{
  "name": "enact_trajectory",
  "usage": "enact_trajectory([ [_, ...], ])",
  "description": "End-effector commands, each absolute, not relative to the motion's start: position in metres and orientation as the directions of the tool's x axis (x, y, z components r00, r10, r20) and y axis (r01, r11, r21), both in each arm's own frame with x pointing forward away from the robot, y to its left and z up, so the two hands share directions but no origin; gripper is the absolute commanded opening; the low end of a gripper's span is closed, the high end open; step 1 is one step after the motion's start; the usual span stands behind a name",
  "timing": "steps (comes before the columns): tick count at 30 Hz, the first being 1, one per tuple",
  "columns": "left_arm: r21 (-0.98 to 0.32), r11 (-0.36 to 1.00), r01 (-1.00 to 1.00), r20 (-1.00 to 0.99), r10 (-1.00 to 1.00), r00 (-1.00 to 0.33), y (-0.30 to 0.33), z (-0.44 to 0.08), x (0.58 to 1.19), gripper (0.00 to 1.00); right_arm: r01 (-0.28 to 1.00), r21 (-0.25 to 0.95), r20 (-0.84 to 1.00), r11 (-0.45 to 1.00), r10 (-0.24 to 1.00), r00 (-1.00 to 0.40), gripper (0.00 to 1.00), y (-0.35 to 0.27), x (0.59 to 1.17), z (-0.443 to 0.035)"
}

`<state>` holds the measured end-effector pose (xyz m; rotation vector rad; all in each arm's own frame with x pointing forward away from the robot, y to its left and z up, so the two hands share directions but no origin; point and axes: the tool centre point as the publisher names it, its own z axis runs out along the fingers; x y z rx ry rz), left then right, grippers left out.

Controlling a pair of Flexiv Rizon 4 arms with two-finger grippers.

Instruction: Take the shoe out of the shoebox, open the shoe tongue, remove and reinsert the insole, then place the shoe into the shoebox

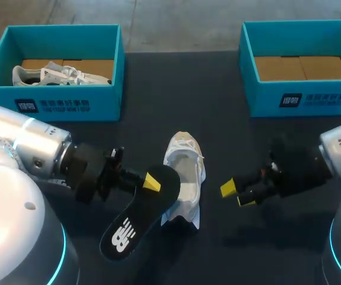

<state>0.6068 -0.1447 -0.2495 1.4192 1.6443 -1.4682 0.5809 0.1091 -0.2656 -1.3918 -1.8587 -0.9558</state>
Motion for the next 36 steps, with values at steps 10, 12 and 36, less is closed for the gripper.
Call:
enact_trajectory([
  [10, -0.423, -0.168, 0.891, -0.855, 0.400, -0.330, -0.154, -0.275, 0.613, 0.00, 0.920, 0.255, 0.722, 0.298, 0.574, -0.386, 1.00, 0.133, 0.579, -0.281],
  [12, -0.430, -0.168, 0.887, -0.852, 0.400, -0.338, -0.156, -0.277, 0.614, 0.00, 0.915, 0.264, 0.697, 0.304, 0.595, -0.399, 1.00, 0.133, 0.578, -0.283],
  [36, -0.511, -0.149, 0.847, -0.809, 0.418, -0.414, -0.183, -0.298, 0.619, 0.00, 0.871, 0.251, 0.656, 0.422, 0.588, -0.474, 1.00, 0.125, 0.582, -0.308],
])
